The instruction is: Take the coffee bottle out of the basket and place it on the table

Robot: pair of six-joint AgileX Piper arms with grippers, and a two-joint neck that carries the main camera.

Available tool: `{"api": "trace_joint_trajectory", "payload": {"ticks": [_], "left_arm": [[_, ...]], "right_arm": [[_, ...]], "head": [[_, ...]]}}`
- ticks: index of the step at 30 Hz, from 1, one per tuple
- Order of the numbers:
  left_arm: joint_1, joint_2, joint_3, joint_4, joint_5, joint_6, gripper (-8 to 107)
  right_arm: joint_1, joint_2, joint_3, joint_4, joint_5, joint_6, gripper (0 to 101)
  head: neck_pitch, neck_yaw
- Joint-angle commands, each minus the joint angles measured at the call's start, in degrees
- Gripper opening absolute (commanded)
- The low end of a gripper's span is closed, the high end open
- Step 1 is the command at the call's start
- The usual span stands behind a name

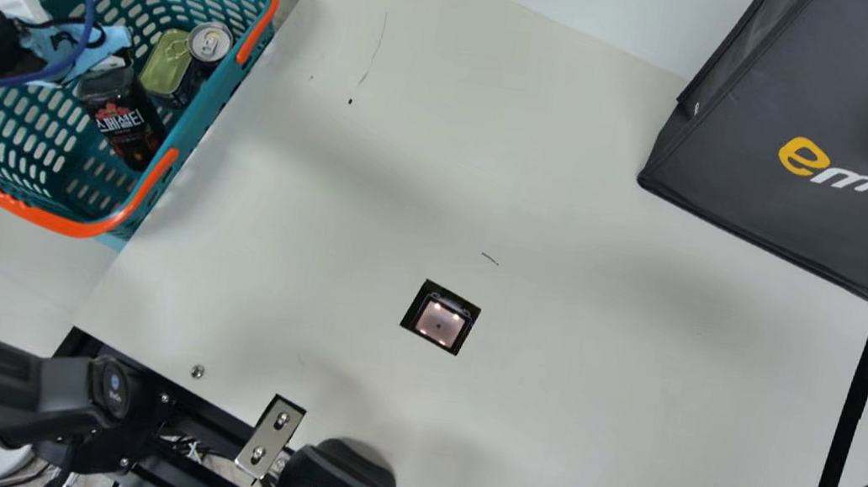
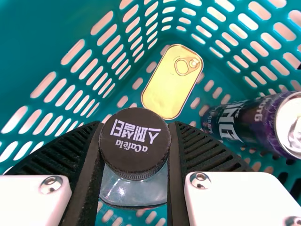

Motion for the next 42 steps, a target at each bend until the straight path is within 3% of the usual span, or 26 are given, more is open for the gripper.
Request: {"api": "trace_joint_trajectory", "payload": {"ticks": [1, 42], "left_arm": [[0.22, -1.08, 0.06, 0.21, 0.54, -0.08, 10], [0.76, -18.57, -6.14, -2.95, 13.96, 5.72, 10]], "right_arm": [[0.00, 0.00, 0.00, 0.00, 0.00, 0.00, 91], [0.00, 0.00, 0.00, 0.00, 0.06, 0.00, 91]], "head": [[-1.48, 0.14], [-1.48, 0.14]]}}
